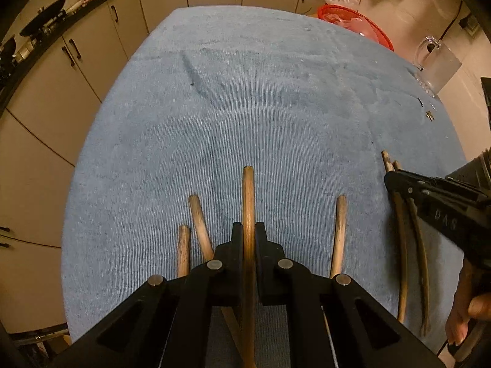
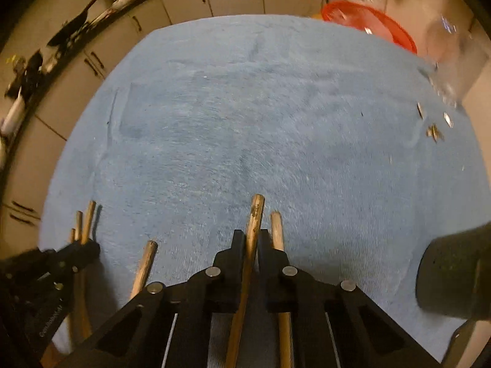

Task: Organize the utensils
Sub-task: 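Lift the chopsticks and lower them into the black holder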

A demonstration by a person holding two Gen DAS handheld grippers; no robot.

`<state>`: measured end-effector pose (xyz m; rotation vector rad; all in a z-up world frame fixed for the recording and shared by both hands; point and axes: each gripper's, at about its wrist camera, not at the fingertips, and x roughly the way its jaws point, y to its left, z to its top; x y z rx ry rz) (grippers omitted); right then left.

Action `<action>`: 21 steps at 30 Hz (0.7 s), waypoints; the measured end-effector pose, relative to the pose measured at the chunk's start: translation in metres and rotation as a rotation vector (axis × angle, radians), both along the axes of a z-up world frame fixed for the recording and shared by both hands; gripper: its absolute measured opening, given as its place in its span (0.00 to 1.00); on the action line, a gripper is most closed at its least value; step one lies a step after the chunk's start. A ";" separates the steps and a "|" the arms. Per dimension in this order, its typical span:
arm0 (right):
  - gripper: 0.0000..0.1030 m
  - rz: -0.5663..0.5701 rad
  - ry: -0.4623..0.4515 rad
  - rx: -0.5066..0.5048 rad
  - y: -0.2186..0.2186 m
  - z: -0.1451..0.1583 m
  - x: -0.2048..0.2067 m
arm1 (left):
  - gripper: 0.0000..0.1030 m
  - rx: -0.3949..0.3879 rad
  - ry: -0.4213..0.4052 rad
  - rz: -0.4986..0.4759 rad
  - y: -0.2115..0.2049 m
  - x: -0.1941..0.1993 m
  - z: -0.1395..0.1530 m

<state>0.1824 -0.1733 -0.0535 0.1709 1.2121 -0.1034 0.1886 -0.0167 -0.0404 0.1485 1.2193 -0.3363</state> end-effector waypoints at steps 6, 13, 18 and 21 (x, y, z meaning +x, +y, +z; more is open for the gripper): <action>0.08 0.019 -0.175 0.121 -0.002 0.030 -0.034 | 0.07 -0.095 -0.064 0.014 0.008 -0.017 0.021; 0.08 0.038 -0.490 0.183 -0.007 0.102 -0.105 | 0.07 -0.226 -0.240 0.025 0.027 -0.060 0.090; 0.08 0.038 -0.669 0.152 0.000 0.138 -0.148 | 0.07 -0.279 -0.356 0.035 0.030 -0.091 0.132; 0.08 0.040 -0.736 0.124 0.009 0.155 -0.168 | 0.07 -0.299 -0.410 0.041 0.030 -0.103 0.145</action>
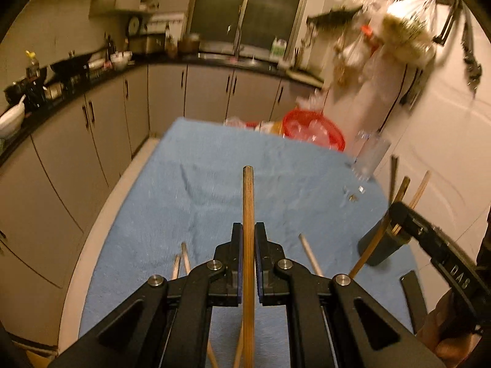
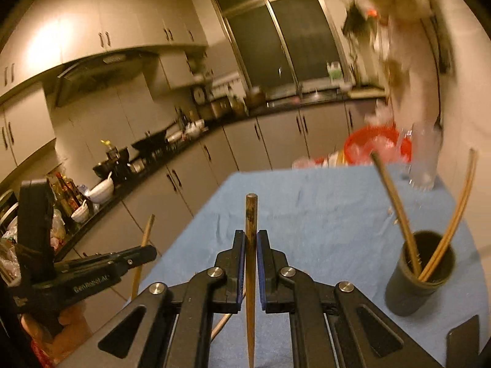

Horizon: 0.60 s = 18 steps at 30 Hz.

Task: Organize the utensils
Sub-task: 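Lift the chopsticks and lower them into the black holder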

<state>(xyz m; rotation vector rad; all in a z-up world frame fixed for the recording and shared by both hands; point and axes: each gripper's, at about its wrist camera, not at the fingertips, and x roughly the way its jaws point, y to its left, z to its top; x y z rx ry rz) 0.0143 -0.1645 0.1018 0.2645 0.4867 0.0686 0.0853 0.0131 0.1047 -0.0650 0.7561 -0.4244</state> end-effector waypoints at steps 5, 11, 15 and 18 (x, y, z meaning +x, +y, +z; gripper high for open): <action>0.08 -0.013 -0.053 0.009 0.004 0.015 -0.019 | 0.07 -0.016 -0.072 0.007 0.002 -0.015 0.018; 0.07 -0.024 -0.086 0.031 -0.005 0.025 -0.039 | 0.07 -0.015 -0.073 -0.004 -0.007 -0.016 0.022; 0.07 -0.048 -0.109 0.046 -0.018 0.030 -0.050 | 0.07 -0.016 -0.079 -0.029 -0.018 -0.017 0.029; 0.07 -0.076 -0.130 0.057 -0.032 0.035 -0.060 | 0.07 -0.012 -0.081 -0.050 -0.031 -0.019 0.035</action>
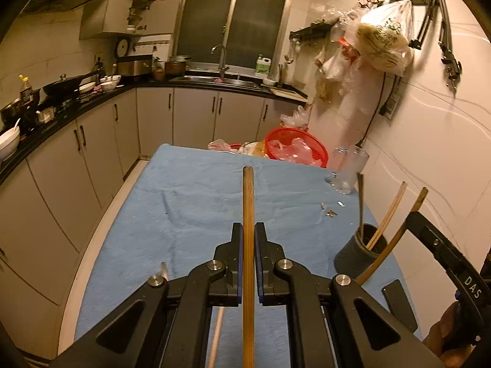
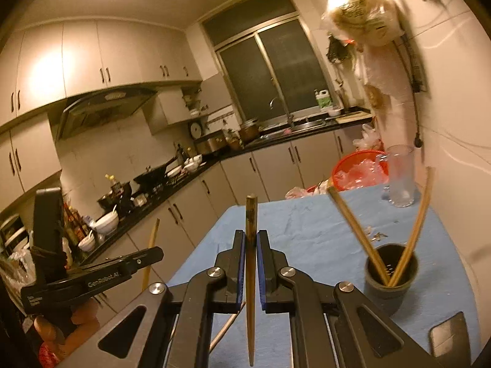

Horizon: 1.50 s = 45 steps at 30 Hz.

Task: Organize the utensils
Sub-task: 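Lift the chopsticks and lower them into the black holder, then lower both chopsticks into the black holder and open both grippers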

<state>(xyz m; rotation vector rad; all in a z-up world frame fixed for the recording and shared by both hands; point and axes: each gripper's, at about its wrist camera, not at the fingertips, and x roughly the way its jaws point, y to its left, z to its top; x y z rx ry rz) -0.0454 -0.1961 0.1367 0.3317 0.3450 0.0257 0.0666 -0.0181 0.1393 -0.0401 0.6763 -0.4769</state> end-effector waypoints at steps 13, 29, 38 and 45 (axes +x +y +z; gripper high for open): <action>0.07 -0.179 -0.122 -0.001 -0.086 0.051 -0.045 | 0.07 -0.081 -0.114 -0.138 -0.104 -0.001 0.057; 0.07 -0.278 -0.148 -0.015 -0.172 0.062 -0.027 | 0.07 -0.215 -0.130 -0.221 -0.243 0.056 0.049; 0.07 -0.259 -0.082 -0.042 -0.180 0.034 -0.002 | 0.07 -0.160 -0.160 -0.177 -0.267 0.058 0.004; 0.07 -0.251 -0.053 -0.043 -0.177 0.017 -0.001 | 0.07 -0.150 -0.204 -0.157 -0.261 0.048 -0.001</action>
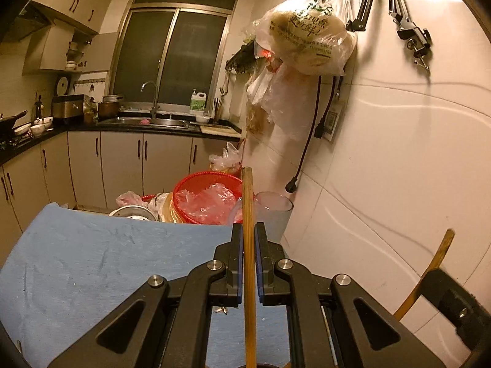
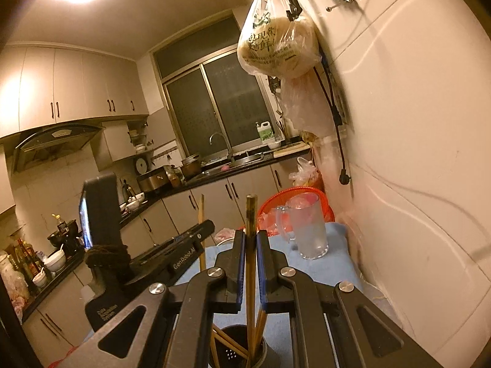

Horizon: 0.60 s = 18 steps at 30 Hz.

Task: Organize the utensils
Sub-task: 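Lower both chopsticks into the black holder and open both grippers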

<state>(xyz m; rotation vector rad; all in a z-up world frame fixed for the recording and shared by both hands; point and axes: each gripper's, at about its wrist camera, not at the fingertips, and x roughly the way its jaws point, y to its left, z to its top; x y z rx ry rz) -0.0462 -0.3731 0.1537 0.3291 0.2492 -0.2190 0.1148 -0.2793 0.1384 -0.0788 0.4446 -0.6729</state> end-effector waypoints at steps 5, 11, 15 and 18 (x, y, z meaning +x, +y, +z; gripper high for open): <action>0.07 -0.007 0.002 0.002 -0.001 -0.002 0.002 | 0.07 -0.001 -0.012 0.005 -0.004 0.005 0.008; 0.07 -0.011 0.011 0.007 -0.005 -0.004 0.006 | 0.07 0.022 0.004 0.009 -0.010 0.013 0.002; 0.07 -0.007 0.017 0.009 -0.004 -0.005 0.006 | 0.07 0.036 0.013 0.003 -0.005 0.009 -0.004; 0.07 -0.005 0.028 0.007 -0.003 -0.008 0.008 | 0.07 0.049 0.034 -0.008 0.001 0.005 -0.009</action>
